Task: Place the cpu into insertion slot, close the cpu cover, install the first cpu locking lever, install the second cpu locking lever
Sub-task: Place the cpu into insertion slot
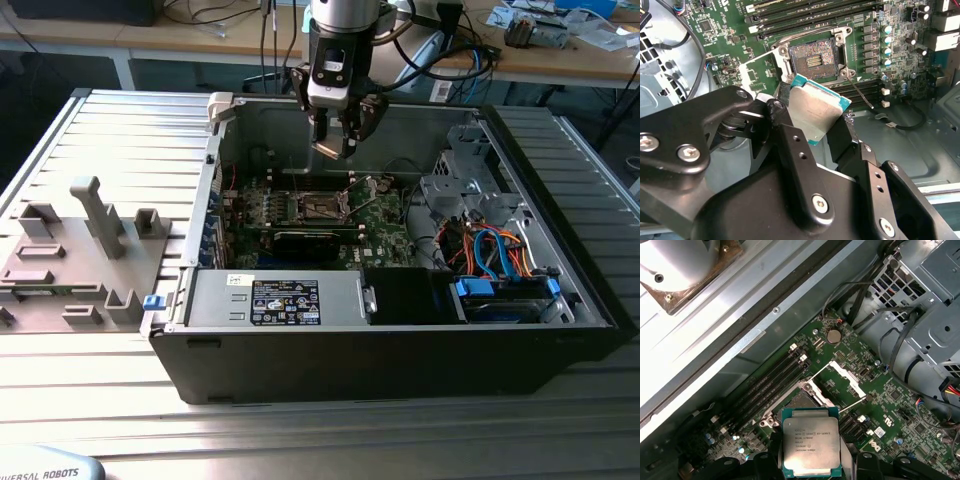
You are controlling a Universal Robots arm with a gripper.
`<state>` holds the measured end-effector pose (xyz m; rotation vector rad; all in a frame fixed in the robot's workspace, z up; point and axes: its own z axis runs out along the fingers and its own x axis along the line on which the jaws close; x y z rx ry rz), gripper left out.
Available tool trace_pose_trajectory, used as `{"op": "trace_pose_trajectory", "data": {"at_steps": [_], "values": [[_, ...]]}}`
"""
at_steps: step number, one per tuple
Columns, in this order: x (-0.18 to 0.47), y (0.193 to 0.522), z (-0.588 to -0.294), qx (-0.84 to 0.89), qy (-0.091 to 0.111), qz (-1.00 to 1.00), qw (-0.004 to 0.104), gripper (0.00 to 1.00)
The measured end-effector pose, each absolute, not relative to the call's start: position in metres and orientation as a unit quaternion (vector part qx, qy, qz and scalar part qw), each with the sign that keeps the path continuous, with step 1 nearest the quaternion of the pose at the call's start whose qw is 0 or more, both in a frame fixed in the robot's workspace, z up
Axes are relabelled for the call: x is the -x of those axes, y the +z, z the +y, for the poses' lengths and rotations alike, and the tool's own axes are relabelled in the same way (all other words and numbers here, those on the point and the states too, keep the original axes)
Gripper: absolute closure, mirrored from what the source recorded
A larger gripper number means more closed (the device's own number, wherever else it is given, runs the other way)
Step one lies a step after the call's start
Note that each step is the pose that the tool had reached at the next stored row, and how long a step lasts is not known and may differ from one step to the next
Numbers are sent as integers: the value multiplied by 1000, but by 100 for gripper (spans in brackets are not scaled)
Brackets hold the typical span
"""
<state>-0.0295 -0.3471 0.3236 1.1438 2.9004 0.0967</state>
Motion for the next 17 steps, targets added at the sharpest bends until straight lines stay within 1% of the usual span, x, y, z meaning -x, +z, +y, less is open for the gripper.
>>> {"op": "trace_pose_trajectory", "data": {"at_steps": [17], "values": [[29,323,-347,-371,31,928,11,46]]}}
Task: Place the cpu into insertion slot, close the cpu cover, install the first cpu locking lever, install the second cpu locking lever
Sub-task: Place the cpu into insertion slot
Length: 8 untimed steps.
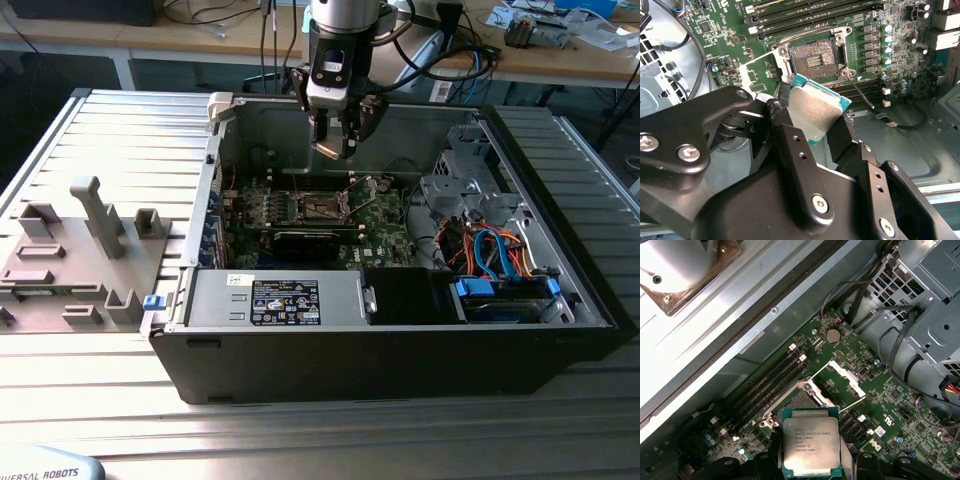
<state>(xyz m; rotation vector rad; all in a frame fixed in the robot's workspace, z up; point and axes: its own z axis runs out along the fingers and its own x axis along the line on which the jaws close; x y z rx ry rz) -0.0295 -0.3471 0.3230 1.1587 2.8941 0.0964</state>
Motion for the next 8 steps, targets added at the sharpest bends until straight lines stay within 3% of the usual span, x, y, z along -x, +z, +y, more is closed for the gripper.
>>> {"op": "trace_pose_trajectory", "data": {"at_steps": [8], "values": [[29,323,-347,-374,31,927,11,46]]}}
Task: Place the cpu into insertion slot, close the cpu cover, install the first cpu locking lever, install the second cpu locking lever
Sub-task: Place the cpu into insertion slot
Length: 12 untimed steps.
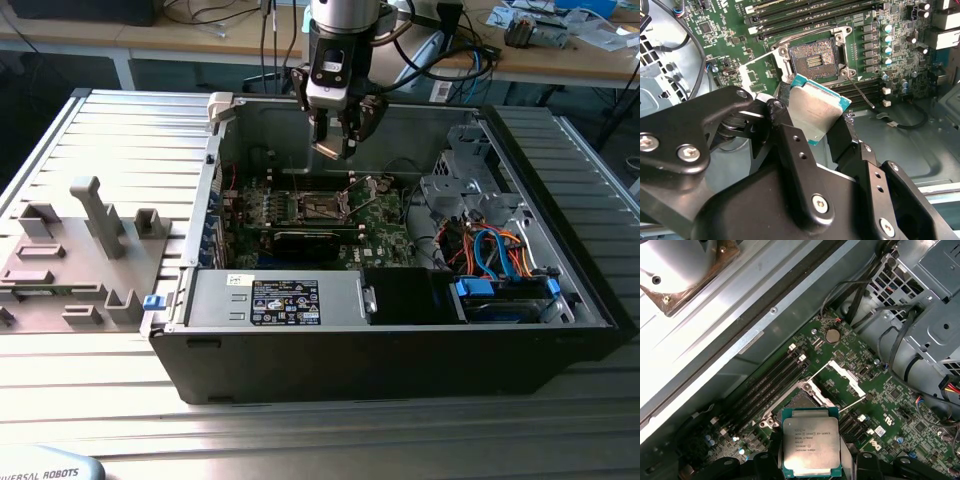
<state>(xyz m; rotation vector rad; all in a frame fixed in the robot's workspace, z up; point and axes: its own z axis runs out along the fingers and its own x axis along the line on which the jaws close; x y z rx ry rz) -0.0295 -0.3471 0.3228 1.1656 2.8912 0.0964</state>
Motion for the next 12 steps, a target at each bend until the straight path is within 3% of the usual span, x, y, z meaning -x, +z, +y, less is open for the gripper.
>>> {"op": "trace_pose_trajectory", "data": {"at_steps": [12], "values": [[29,322,-347,-376,30,926,12,46]]}}
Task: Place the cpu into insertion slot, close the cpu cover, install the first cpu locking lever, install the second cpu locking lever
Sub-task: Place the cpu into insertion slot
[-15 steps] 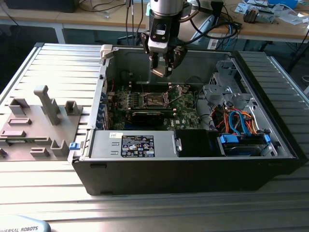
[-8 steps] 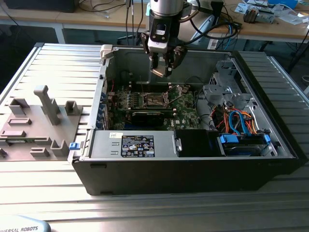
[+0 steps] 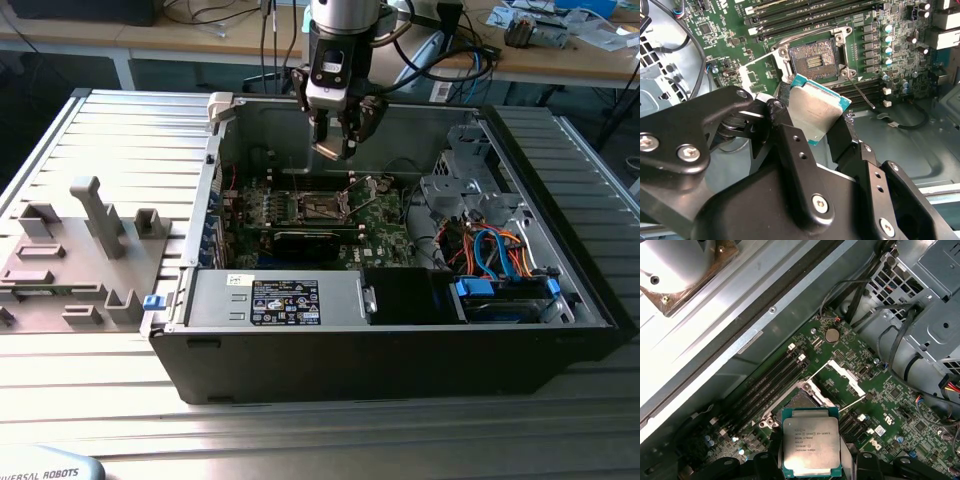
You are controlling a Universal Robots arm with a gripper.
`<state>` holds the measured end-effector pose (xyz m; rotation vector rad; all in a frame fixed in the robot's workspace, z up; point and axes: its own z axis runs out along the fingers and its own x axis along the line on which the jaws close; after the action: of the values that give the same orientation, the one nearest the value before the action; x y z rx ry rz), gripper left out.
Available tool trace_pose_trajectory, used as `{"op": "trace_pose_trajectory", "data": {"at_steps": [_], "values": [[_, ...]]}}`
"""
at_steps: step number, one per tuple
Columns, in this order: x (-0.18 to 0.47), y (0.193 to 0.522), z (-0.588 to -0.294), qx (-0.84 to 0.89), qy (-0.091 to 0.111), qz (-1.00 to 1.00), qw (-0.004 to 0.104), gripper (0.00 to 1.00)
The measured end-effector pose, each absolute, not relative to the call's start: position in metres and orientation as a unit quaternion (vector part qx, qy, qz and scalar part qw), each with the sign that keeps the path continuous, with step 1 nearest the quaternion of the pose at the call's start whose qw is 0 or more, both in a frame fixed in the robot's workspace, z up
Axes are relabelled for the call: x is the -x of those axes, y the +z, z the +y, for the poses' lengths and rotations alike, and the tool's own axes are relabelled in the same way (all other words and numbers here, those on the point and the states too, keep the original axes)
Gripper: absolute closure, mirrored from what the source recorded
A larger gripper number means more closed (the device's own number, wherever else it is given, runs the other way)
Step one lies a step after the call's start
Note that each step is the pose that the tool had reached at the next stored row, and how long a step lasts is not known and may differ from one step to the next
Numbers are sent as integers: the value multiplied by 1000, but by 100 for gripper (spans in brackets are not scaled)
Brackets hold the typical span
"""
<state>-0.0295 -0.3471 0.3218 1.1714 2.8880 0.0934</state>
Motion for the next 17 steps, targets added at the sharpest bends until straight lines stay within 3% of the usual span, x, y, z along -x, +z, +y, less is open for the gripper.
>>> {"op": "trace_pose_trajectory", "data": {"at_steps": [17], "values": [[30,321,-347,-389,29,921,12,46]]}}
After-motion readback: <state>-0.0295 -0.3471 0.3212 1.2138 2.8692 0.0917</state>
